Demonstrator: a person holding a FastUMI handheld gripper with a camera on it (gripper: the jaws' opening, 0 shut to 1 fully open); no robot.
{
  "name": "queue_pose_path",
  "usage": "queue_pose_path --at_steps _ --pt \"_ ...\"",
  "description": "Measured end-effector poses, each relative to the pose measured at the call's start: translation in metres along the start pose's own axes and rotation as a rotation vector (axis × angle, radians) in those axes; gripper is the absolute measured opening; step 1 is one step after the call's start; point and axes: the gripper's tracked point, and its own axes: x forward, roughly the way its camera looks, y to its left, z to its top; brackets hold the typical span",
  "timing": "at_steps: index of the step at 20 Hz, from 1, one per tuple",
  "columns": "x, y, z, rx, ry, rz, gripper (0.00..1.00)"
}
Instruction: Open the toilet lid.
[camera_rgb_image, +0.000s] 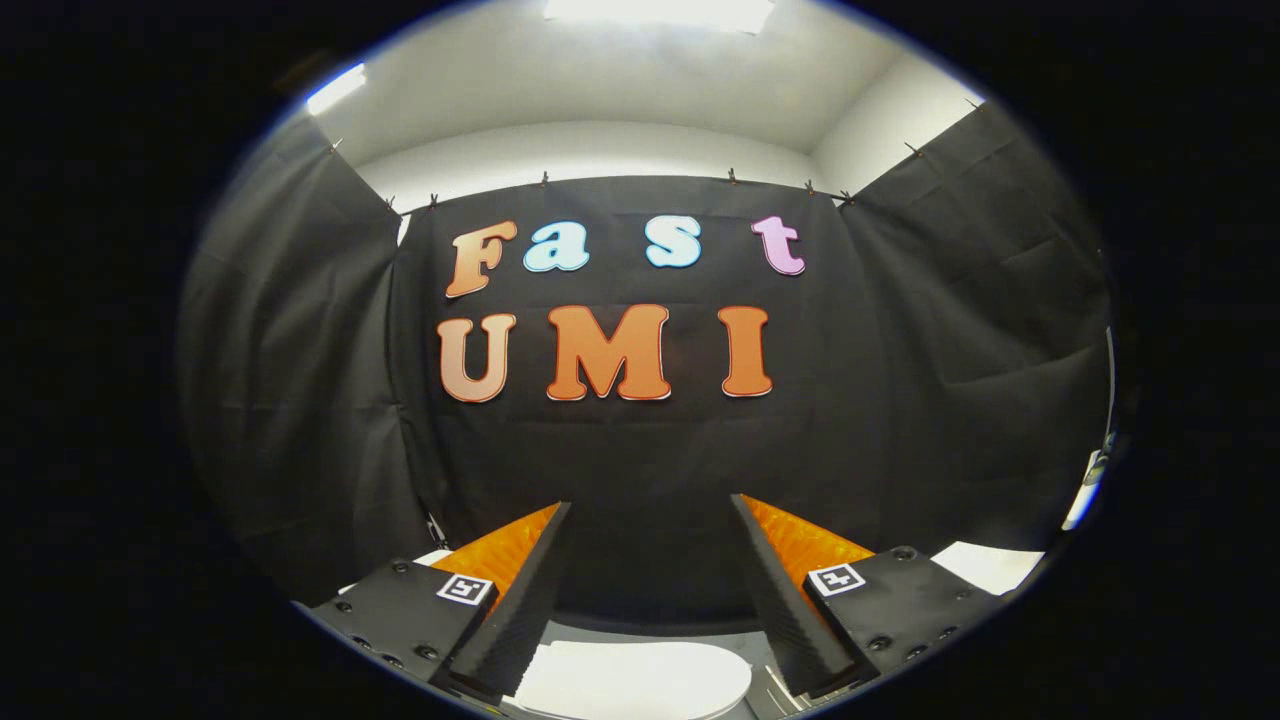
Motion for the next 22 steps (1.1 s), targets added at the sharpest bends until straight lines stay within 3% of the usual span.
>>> queue_pose_path --at_steps 8,16,22 --pt "0.015 -0.015 -0.043 0.006 0.055 -0.018 0.99" --pt "0.031 -0.041 -0.14 0.091 0.199 -0.06 0.99" --pt "0.031 -0.054 -0.211 0.223 0.293 -0.085 0.99"
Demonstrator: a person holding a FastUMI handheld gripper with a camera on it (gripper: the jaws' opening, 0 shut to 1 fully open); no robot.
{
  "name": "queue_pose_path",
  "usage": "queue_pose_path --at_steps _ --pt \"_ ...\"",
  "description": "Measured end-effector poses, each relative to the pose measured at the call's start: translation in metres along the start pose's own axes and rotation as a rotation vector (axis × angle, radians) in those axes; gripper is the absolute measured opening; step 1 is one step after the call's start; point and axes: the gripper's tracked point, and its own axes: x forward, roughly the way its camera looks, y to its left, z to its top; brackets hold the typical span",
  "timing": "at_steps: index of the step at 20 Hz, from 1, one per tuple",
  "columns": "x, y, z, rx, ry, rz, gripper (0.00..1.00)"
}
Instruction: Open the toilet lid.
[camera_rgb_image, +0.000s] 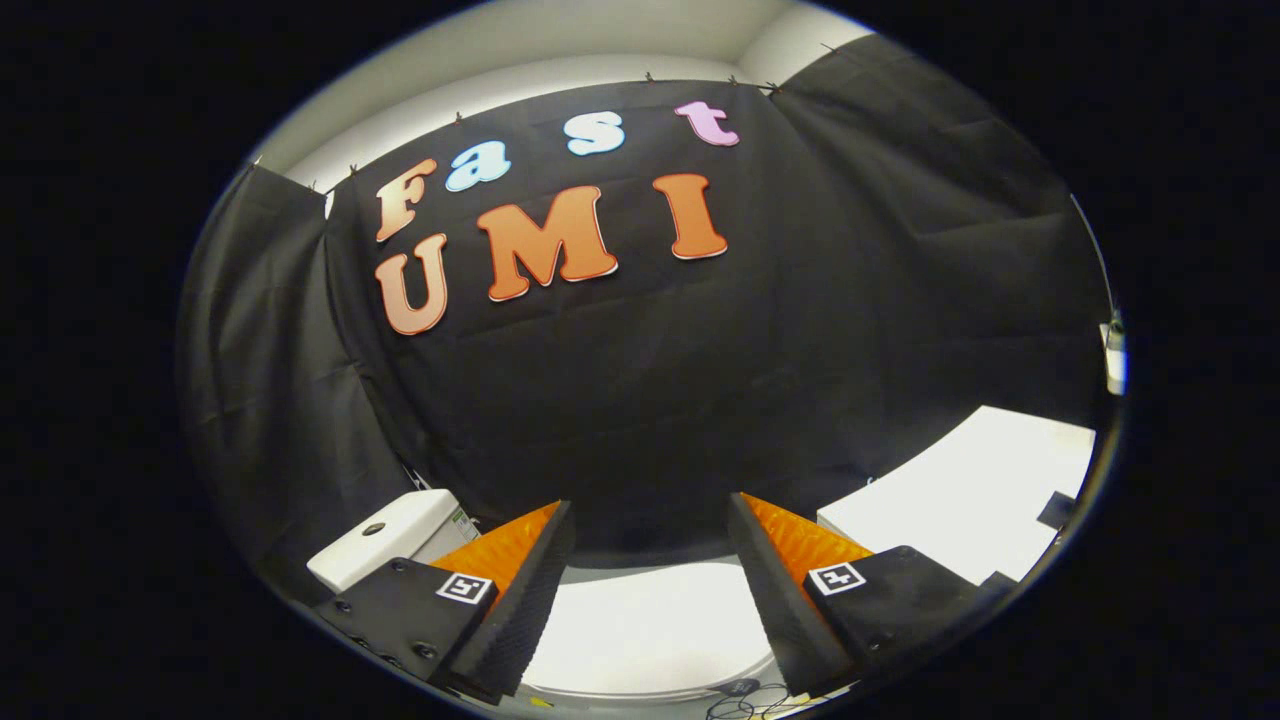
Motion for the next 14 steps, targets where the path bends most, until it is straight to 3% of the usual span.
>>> queue_pose_path --at_steps 14 --pt "0.021 -0.082 -0.173 0.27 0.291 -0.111 0.99"
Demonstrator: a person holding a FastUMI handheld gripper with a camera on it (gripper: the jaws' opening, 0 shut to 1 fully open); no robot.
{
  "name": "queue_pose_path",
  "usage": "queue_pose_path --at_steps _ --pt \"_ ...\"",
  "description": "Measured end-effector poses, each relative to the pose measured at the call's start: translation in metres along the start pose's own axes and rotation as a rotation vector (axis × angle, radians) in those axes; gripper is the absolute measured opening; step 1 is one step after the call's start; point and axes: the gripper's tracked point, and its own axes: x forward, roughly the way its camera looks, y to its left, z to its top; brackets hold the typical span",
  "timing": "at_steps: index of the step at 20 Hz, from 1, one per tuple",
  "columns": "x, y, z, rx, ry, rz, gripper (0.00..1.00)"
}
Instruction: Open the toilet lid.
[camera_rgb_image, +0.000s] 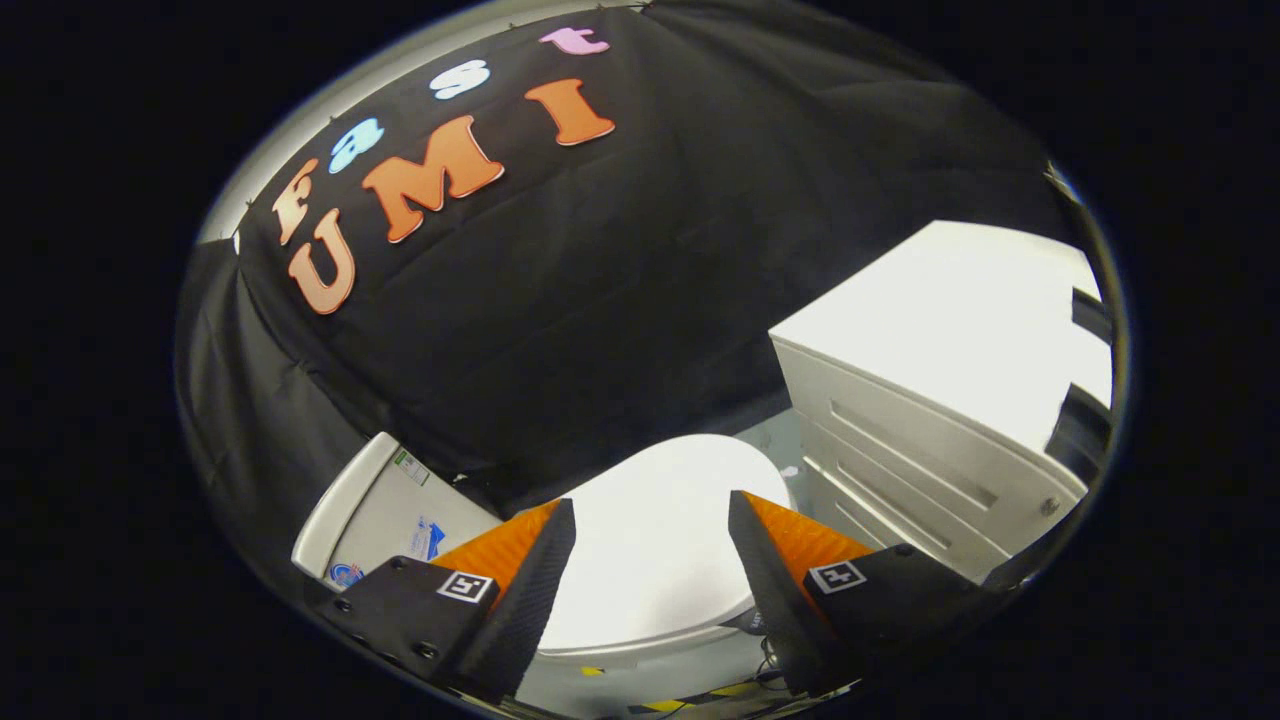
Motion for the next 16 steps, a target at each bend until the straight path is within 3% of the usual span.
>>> queue_pose_path --at_steps 4,16 --pt "0.006 -0.036 -0.043 0.002 0.096 -0.058 0.99" --pt "0.02 -0.122 -0.163 0.21 0.328 -0.15 0.99"
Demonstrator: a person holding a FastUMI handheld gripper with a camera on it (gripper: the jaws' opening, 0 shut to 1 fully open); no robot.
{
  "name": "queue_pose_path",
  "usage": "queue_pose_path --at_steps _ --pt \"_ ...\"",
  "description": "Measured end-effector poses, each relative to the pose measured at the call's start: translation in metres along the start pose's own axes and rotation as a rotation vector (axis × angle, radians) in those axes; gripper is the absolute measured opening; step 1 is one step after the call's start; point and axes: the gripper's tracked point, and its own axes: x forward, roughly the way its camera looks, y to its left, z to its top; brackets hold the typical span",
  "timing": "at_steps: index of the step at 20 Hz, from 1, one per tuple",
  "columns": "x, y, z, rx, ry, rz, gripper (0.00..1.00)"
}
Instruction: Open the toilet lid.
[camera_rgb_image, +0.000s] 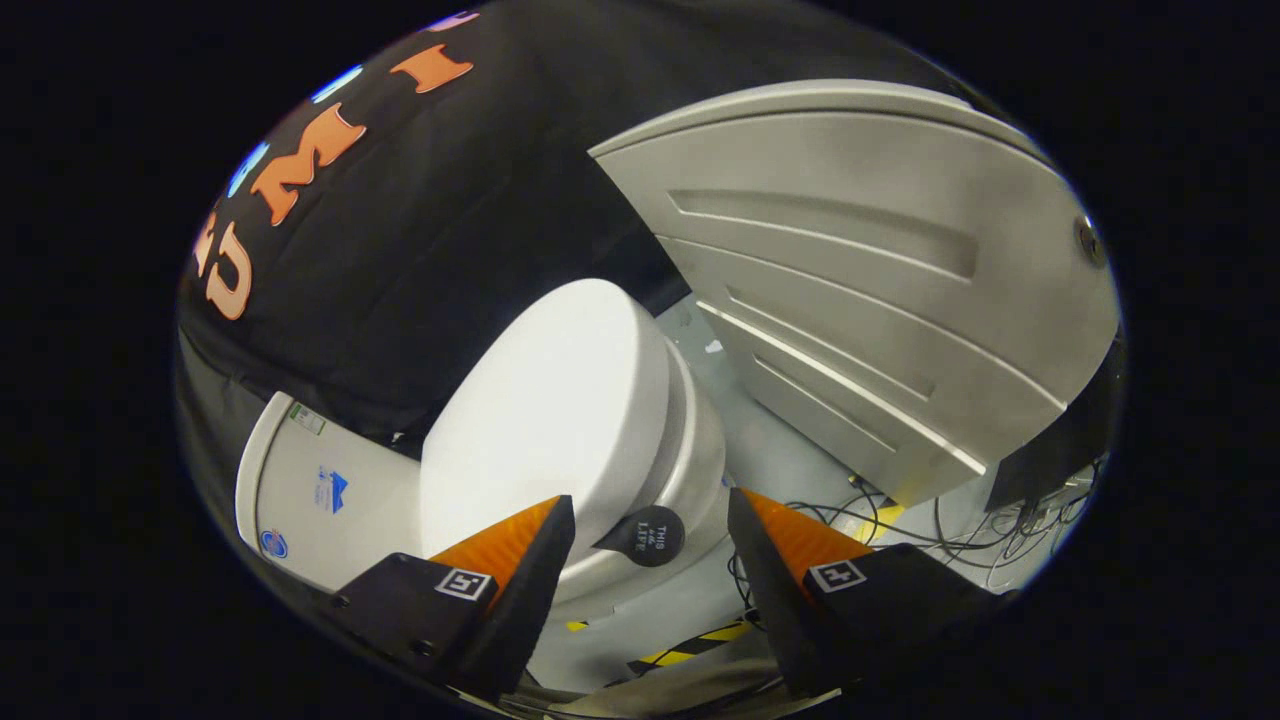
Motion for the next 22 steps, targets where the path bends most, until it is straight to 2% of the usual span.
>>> queue_pose_path --at_steps 8,12,14,18,19,21,22 --pt "0.023 -0.008 -0.021 0.061 0.054 0.043 0.97" --pt "0.03 -0.007 -0.024 0.075 0.065 0.057 0.78" --pt "0.033 -0.004 -0.02 0.084 0.045 0.063 0.77" --pt "0.038 -0.005 -0.016 0.084 0.016 0.058 0.5" --pt "0.039 -0.005 -0.015 0.085 0.012 0.063 0.47" --pt "0.04 -0.004 -0.014 0.084 0.004 0.071 0.47" --pt "0.036 -0.004 -0.02 0.07 0.039 0.084 0.38"
